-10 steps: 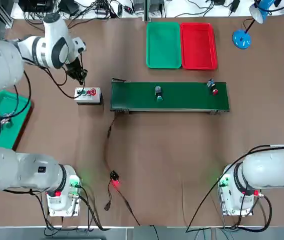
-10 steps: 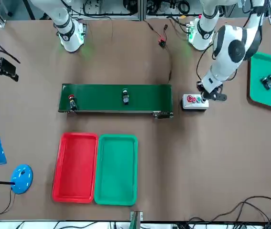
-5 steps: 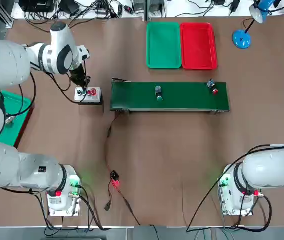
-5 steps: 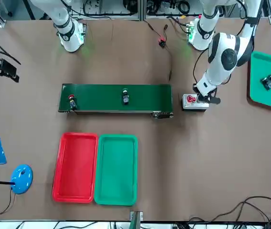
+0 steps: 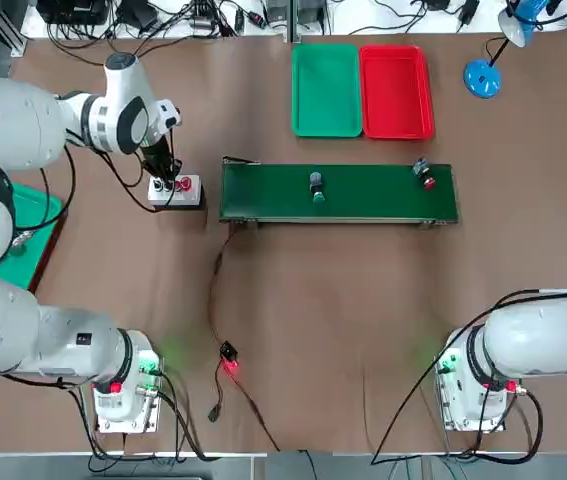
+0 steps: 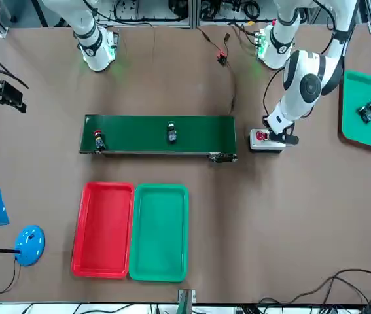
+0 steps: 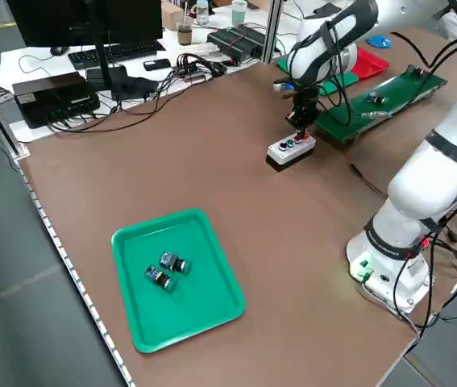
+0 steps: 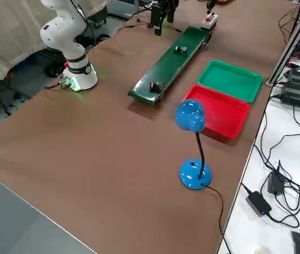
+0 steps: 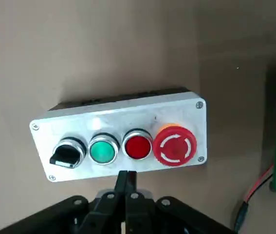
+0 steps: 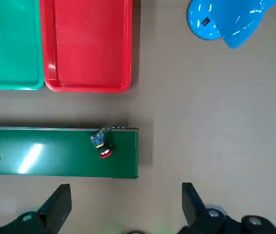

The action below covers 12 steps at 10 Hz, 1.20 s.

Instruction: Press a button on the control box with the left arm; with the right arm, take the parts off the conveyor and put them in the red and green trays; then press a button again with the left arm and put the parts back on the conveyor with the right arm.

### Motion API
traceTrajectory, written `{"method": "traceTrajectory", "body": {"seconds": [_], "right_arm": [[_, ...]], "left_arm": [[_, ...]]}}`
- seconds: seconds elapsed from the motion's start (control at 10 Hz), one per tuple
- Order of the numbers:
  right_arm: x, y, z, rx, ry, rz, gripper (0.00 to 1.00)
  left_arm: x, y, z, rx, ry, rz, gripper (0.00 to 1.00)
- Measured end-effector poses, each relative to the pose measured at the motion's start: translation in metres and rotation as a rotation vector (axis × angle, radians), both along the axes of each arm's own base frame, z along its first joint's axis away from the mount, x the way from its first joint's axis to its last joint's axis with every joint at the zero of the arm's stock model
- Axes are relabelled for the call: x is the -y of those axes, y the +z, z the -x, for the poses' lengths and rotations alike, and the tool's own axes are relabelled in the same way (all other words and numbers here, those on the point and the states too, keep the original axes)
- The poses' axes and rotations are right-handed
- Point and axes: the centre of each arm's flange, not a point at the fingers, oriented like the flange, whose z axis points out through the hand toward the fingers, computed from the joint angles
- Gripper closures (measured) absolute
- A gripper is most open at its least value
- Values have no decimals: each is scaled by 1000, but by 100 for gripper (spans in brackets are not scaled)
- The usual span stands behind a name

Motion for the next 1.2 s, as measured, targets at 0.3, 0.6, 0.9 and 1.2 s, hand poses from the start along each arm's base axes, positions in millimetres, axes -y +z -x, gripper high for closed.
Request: {"method": "traceTrajectory", "body": {"seconds": [0.3, 0.6, 0.9, 1.2], "right_arm": [[0, 0, 0, 0, 0, 0, 0], [-1, 0, 0, 0, 2, 0, 0], [-5, 0, 0, 0, 9, 0, 0], [-13, 1, 0, 2, 14, 0, 0]], "left_arm": [[2, -10, -4, 23, 1, 11, 99], [5, -20, -6, 30, -4, 18, 99], [9, -21, -6, 35, -7, 20, 99], [8, -22, -6, 33, 1, 23, 98]]}}
